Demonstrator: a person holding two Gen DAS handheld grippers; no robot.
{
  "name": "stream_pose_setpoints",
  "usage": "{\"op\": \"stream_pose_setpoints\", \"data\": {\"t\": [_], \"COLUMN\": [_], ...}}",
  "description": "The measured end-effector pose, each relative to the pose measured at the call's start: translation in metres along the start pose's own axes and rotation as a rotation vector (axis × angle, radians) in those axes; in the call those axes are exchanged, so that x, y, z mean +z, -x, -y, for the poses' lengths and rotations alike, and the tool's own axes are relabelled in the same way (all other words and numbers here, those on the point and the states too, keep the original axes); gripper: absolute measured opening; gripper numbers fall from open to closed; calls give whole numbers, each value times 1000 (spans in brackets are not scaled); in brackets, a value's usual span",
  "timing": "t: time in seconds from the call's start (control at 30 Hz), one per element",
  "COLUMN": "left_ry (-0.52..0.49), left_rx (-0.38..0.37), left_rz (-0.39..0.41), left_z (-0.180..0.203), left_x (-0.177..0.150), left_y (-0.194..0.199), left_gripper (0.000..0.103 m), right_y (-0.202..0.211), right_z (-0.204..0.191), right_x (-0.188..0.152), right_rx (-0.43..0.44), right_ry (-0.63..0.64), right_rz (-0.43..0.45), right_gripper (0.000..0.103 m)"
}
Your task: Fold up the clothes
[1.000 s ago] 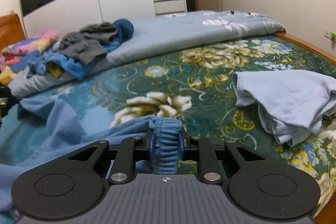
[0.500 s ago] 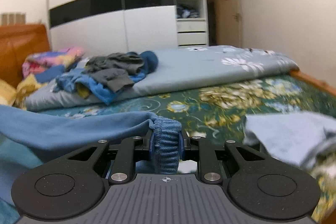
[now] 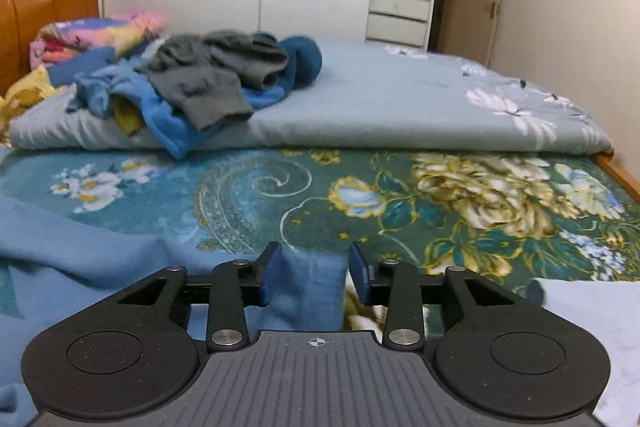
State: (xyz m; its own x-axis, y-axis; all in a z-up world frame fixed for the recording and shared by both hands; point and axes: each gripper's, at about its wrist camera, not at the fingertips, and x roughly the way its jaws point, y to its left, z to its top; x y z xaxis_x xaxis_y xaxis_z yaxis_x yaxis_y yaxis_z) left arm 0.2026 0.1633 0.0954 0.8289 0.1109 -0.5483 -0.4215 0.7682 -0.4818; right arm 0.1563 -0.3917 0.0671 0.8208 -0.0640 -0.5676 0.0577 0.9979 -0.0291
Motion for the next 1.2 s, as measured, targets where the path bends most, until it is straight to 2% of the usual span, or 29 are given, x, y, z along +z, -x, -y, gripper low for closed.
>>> {"op": "stream_pose_setpoints", "data": {"t": [0.1, 0.23, 0.37, 0.4, 0.5, 0.53, 0.57, 0.7, 0.8, 0.87, 1.07, 1.13, 1.17, 1.2], "left_ry": [0, 18, 100, 116, 128, 128, 130, 125, 118, 122, 121, 105, 103, 102], "left_rx": [18, 140, 211, 209, 171, 164, 153, 117, 117, 126, 138, 151, 151, 151], "left_rz": [15, -6, -63, -74, -94, -100, -103, -108, -111, -124, -186, -185, -179, -172], "left_z": [-41, -102, -145, -149, -150, -148, -146, -142, -143, -145, -145, -142, -142, -141], "left_x": [-8, -27, -47, -51, -59, -60, -61, -61, -63, -65, -79, -82, -83, -84], "left_y": [42, 87, 108, 110, 113, 113, 114, 115, 115, 113, 100, 98, 98, 97], "left_gripper": [47, 47, 47, 47, 47, 47, 47, 47, 48, 49, 49, 48, 46, 40], "right_y": [34, 61, 66, 65, 61, 59, 58, 79, 107, 119, 106, 106, 106, 106], "right_z": [21, 39, 41, 40, 26, 20, 15, 15, 31, 36, 44, 43, 43, 44], "right_x": [-23, -71, -110, -118, -120, -121, -121, -99, -79, -72, -95, -103, -106, -108], "right_rx": [17, 95, 178, 203, 258, 276, 294, 256, 126, 34, 6, 16, 17, 13], "right_ry": [-104, -251, -417, -464, -498, -506, -513, -507, -481, -410, -427, -447, -450, -453], "right_rz": [11, -70, -161, -180, -196, -201, -205, -101, 1, 31, -85, -95, -98, -100], "right_gripper": [45, 45, 45, 46, 47, 45, 23, 22, 22, 22, 22, 23, 24, 25]}}
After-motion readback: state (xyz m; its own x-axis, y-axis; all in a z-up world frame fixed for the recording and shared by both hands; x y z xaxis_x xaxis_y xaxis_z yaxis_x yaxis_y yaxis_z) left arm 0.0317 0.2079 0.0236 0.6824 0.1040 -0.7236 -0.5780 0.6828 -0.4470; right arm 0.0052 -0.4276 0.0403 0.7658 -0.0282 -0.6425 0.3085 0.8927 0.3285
